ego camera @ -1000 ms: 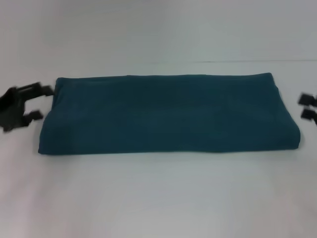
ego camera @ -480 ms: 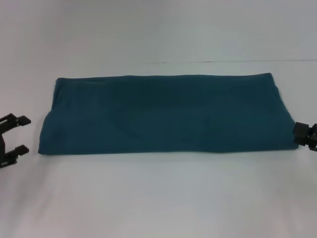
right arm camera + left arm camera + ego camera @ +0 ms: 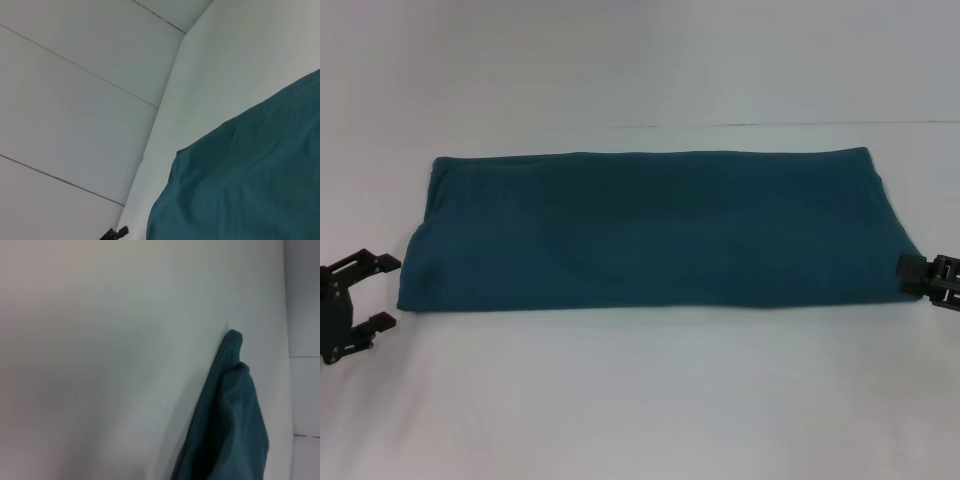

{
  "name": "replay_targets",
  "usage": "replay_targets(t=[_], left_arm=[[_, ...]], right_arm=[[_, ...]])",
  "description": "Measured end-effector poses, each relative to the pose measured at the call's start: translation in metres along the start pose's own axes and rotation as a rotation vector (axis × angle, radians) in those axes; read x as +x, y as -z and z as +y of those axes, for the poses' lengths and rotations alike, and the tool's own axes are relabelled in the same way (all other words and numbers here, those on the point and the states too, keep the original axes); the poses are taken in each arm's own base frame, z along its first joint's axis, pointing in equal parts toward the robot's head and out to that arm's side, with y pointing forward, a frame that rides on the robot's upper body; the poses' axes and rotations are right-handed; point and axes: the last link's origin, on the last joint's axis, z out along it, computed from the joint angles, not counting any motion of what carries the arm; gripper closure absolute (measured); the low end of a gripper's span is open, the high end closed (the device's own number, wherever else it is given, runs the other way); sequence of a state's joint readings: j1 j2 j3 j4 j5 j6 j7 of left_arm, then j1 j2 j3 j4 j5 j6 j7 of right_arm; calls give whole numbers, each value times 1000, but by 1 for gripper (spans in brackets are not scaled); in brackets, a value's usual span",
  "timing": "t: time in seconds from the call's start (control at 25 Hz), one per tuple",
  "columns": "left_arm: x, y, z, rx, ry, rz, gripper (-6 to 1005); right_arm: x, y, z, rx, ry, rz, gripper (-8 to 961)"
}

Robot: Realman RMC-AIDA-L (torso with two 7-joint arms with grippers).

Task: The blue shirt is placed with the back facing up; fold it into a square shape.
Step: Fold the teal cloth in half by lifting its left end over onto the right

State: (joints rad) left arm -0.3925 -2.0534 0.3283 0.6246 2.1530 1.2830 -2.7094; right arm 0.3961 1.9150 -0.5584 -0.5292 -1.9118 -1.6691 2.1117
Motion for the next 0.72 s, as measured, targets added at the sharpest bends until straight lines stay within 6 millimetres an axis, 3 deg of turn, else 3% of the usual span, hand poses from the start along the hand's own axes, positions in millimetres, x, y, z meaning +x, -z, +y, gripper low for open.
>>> replay_targets(t=[0.72], left_arm=[[-3,-22,4,36,-12,-6,166]], right_arm=[[3,1,-5,19,0,-16,272]])
